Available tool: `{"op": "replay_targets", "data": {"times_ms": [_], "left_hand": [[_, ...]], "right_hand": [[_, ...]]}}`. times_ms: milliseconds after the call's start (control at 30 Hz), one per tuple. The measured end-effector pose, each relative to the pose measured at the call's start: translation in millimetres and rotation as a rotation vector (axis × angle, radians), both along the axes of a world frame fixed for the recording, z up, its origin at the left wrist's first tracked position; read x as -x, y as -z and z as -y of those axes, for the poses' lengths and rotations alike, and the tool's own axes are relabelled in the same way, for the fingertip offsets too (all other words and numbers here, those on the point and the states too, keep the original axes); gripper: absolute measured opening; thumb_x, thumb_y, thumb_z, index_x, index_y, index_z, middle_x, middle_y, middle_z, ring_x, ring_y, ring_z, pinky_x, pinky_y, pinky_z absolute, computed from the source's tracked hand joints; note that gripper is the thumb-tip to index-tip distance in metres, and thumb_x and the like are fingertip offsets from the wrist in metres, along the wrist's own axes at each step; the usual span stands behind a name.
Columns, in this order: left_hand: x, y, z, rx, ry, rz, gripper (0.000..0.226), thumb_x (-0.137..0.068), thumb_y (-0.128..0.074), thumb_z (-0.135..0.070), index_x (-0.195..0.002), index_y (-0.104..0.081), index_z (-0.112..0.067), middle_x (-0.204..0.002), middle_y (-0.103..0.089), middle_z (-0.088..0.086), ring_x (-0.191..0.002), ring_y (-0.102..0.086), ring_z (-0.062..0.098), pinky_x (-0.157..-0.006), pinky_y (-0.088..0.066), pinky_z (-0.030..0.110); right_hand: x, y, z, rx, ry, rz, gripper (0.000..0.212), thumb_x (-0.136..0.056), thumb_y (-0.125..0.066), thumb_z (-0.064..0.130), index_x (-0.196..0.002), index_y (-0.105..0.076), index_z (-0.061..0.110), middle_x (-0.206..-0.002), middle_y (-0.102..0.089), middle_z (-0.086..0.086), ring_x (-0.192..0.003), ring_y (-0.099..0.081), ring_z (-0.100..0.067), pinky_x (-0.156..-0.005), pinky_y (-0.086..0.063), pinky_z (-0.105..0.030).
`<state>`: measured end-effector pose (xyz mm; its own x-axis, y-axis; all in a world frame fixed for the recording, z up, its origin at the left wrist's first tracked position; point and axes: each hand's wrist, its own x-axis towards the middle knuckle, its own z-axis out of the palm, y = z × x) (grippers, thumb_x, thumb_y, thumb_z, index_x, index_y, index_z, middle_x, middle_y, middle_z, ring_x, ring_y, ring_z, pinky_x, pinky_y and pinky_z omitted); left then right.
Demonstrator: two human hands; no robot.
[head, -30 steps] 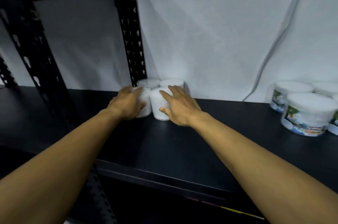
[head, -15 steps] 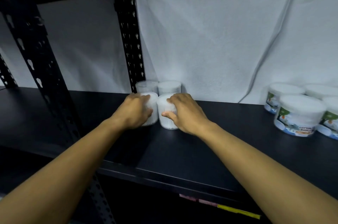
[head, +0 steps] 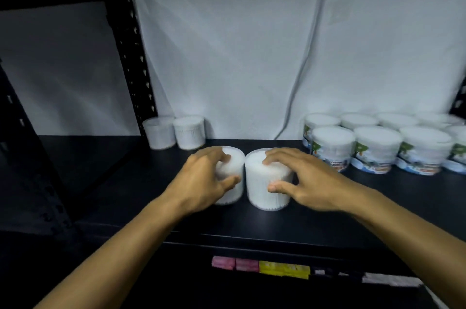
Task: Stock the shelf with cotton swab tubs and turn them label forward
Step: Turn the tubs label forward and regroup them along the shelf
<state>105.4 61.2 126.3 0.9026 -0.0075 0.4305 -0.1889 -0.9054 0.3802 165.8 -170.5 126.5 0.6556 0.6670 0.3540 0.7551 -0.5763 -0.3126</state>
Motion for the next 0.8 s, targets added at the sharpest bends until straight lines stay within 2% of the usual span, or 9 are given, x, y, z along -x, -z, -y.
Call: {"op": "replay_targets", "data": {"times_ms": [67,133,200,300,433,567,667,800], "left_hand": [[2,4,15,0.004,0.032,0.027,0.052,-0.079,-0.072,-0.049,-0.117,-0.059,-0.017,-0.124,-0.056,-0.007,-0.117,-0.049,0.011,-0.089,-0.032,0.012],[4,8,28,0.013,0.055,0.04,0.05,-0.078,-0.073,-0.048,-0.115,-0.059,-0.018,-0.141,-0.046,-0.004,-0.133,-0.038,0.011,-0.1,-0.025,0.011],[6,10,38,0.042,0.08,0.053,0.044,-0.077,-0.075,-0.047,-0.11,-0.06,-0.022,-0.15,-0.037,-0.002,-0.139,-0.03,0.009,-0.107,-0.023,0.016],[7,11,49,0.091,0.138,0.052,0.036,-0.074,-0.077,-0.044,-0.1,-0.06,-0.026,-0.15,-0.037,-0.003,-0.137,-0.034,0.01,-0.109,-0.03,0.023],[8,9,49,0.197,0.268,0.011,0.037,-0.069,-0.079,-0.047,-0.096,-0.065,-0.028,-0.144,-0.045,-0.01,-0.13,-0.043,0.002,-0.103,-0.035,0.017],[10,2,40,0.213,0.36,-0.057,0.037,-0.067,-0.077,-0.051,-0.1,-0.068,-0.035,-0.145,-0.041,-0.02,-0.137,-0.029,-0.004,-0.112,-0.028,0.031],[14,-5,31,0.152,0.363,-0.126,0.043,-0.071,-0.079,-0.049,-0.111,-0.065,-0.043,-0.147,-0.035,-0.025,-0.138,-0.025,-0.004,-0.113,-0.026,0.035],[23,-12,38,0.125,0.148,-0.188,0.095,-0.06,-0.063,-0.083,-0.142,-0.035,-0.044,-0.146,-0.04,-0.02,-0.131,-0.039,0.002,-0.109,-0.037,0.036]], "right_hand": [[5,-3,21,0.003,-0.022,-0.02,0.045,-0.084,-0.068,0.036,-0.125,-0.05,0.034,-0.142,-0.04,0.019,-0.133,-0.028,0.004,-0.109,-0.019,-0.016],[8,-5,40,-0.01,-0.05,-0.037,0.043,-0.084,-0.069,0.03,-0.123,-0.052,0.033,-0.142,-0.04,0.02,-0.135,-0.023,0.006,-0.11,-0.015,-0.014],[10,-5,58,-0.018,-0.055,-0.044,0.041,-0.083,-0.07,0.025,-0.12,-0.055,0.035,-0.142,-0.038,0.021,-0.137,-0.021,0.005,-0.111,-0.015,-0.018],[11,-3,79,-0.04,-0.017,-0.023,0.041,-0.08,-0.072,0.019,-0.113,-0.058,0.041,-0.132,-0.039,0.022,-0.13,-0.029,0.002,-0.108,-0.021,-0.023],[15,1,95,-0.137,0.0,-0.078,0.047,-0.076,-0.067,0.015,-0.109,-0.06,0.049,-0.115,-0.044,0.022,-0.119,-0.038,0.0,-0.101,-0.026,-0.021],[20,5,100,-0.169,0.003,-0.118,0.055,-0.082,-0.067,0.003,-0.113,-0.058,0.047,-0.119,-0.045,0.024,-0.124,-0.038,-0.002,-0.107,-0.03,-0.028],[28,7,101,-0.176,0.019,-0.118,0.057,-0.077,-0.067,0.014,-0.127,-0.053,0.039,-0.133,-0.042,0.021,-0.132,-0.033,0.0,-0.114,-0.025,-0.03],[38,10,91,-0.309,0.162,-0.096,0.071,-0.068,-0.059,0.058,-0.135,-0.044,0.041,-0.138,-0.036,0.016,-0.133,-0.029,0.0,-0.114,-0.027,-0.035]]}}
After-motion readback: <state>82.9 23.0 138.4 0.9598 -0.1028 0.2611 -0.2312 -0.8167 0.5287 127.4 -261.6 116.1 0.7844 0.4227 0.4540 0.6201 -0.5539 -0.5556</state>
